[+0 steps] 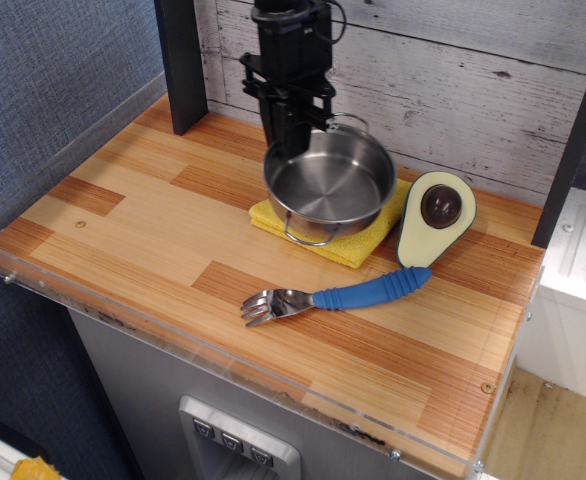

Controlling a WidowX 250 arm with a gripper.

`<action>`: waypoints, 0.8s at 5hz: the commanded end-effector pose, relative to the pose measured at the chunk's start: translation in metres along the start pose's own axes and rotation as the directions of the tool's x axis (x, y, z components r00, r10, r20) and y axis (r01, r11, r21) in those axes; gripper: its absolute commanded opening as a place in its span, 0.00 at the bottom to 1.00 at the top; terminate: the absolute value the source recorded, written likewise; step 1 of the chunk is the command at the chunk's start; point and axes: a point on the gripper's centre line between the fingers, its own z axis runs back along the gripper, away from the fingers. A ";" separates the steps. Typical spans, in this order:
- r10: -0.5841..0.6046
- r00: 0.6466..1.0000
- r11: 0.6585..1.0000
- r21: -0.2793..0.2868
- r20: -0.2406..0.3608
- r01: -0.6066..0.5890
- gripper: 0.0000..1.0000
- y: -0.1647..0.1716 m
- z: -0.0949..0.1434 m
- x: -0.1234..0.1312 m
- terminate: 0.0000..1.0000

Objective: Put the silver pan on the yellow rag.

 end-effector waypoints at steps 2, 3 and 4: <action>-0.004 1.000 1.000 0.027 0.018 0.004 0.00 0.014 0.002 -0.001 0.00; 0.003 0.999 1.000 0.009 0.032 -0.003 1.00 0.010 0.000 0.001 0.00; 0.023 0.998 1.000 0.007 0.059 -0.023 1.00 0.006 0.003 0.000 0.00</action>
